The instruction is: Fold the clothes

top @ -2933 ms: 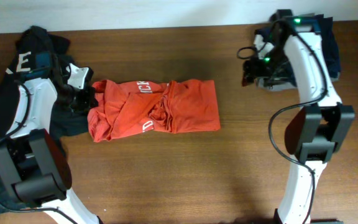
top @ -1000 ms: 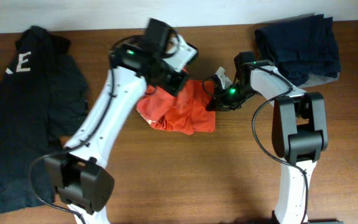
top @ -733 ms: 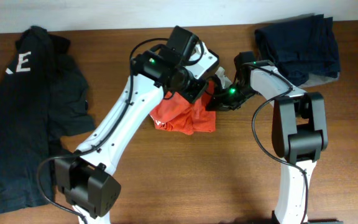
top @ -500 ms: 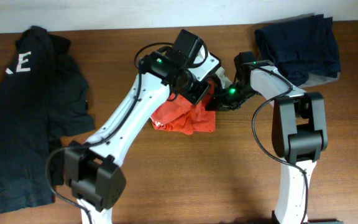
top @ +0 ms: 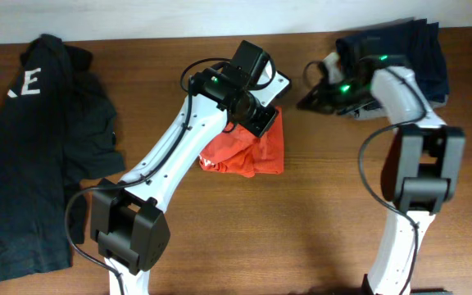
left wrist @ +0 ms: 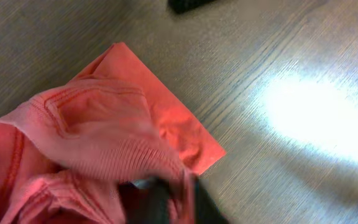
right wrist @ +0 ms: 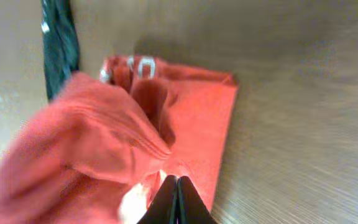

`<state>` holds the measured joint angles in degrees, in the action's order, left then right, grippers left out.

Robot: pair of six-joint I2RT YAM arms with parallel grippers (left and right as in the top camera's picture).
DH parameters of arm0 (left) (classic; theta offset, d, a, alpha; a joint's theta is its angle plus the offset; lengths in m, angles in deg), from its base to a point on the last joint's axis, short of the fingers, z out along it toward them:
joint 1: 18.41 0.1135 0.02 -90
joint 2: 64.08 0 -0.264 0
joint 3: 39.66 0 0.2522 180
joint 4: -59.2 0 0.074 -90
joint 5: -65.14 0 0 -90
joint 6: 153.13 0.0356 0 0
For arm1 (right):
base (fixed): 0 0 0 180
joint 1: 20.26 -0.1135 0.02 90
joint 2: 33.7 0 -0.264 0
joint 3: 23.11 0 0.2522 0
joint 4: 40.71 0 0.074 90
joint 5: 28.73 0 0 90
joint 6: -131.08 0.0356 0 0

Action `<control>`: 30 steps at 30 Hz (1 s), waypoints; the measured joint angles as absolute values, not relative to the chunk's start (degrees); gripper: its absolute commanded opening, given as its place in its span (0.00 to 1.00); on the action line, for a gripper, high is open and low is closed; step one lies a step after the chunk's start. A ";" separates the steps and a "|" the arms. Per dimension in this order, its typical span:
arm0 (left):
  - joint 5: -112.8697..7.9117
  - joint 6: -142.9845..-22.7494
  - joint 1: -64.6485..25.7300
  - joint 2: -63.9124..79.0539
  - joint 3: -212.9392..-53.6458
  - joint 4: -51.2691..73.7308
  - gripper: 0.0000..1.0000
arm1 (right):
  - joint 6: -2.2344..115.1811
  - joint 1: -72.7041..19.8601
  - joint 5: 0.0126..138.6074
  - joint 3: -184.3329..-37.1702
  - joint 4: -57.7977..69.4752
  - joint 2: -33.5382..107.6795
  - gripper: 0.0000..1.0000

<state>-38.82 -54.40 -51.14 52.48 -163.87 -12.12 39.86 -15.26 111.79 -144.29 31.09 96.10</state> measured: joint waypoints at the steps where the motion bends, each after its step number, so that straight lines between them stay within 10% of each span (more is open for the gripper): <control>1: -39.02 -54.46 -51.14 52.48 -163.87 -12.10 0.68 | 39.88 -14.26 111.81 -145.62 31.86 96.10 0.07; 13: -47.04 -55.82 -50.75 52.48 -164.37 -2.72 0.99 | 39.77 -10.81 112.01 -148.51 37.04 96.07 0.11; 30: -48.74 -67.97 -12.00 51.86 -179.69 -15.71 0.99 | 20.78 -28.23 105.91 -148.64 46.02 96.05 0.42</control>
<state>-48.74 -67.97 -12.00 51.86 -179.69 -15.71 20.78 -28.23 105.91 -148.64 46.02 96.05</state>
